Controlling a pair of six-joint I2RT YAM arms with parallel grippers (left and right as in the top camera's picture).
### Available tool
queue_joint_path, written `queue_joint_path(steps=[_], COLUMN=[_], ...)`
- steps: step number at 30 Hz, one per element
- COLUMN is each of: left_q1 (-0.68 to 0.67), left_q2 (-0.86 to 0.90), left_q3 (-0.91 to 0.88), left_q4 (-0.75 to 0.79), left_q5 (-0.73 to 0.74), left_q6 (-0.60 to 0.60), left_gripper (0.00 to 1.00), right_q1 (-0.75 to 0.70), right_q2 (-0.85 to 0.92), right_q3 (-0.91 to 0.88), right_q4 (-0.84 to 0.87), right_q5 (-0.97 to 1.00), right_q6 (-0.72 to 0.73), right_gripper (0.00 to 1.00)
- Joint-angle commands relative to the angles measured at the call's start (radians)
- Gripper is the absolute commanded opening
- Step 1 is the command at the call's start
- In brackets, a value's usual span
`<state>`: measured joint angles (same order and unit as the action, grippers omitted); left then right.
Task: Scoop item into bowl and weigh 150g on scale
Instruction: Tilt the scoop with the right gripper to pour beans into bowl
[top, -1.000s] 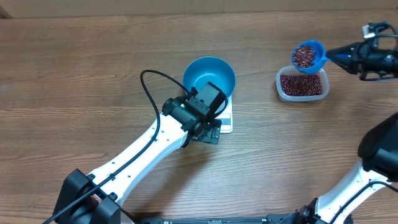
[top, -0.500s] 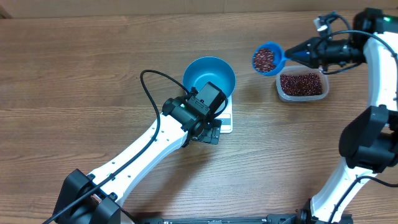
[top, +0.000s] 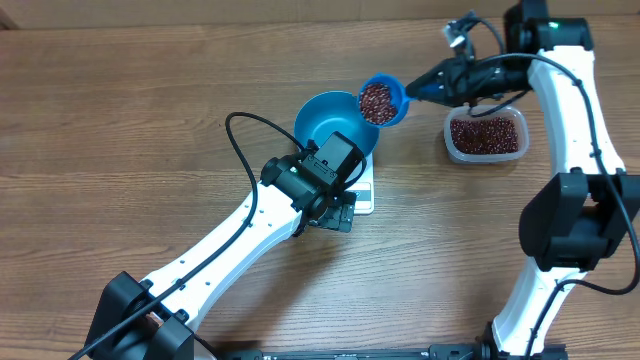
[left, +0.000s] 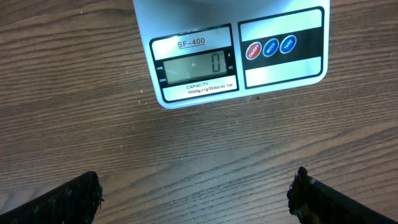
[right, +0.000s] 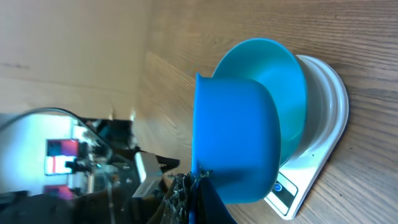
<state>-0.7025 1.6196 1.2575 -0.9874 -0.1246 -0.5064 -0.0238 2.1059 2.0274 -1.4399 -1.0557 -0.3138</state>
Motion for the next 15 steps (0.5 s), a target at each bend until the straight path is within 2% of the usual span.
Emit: queue_joint_path(steps=[1, 15], left_q1=[0.002, 0.002], left_q2=[-0.016, -0.016], left_q3=[0.017, 0.017], left_q4=[0.001, 0.001], left_q5=[-0.016, -0.016], left_q6=[-0.018, -0.018], left_gripper=[1.00, 1.00], right_q1=[0.034, 0.156], right_q2=[0.000, -0.006], right_q3=[0.043, 0.050], right_q4=[0.018, 0.212], right_q5=[0.063, 0.217], right_q6=[-0.001, -0.002], right_gripper=[0.04, 0.04])
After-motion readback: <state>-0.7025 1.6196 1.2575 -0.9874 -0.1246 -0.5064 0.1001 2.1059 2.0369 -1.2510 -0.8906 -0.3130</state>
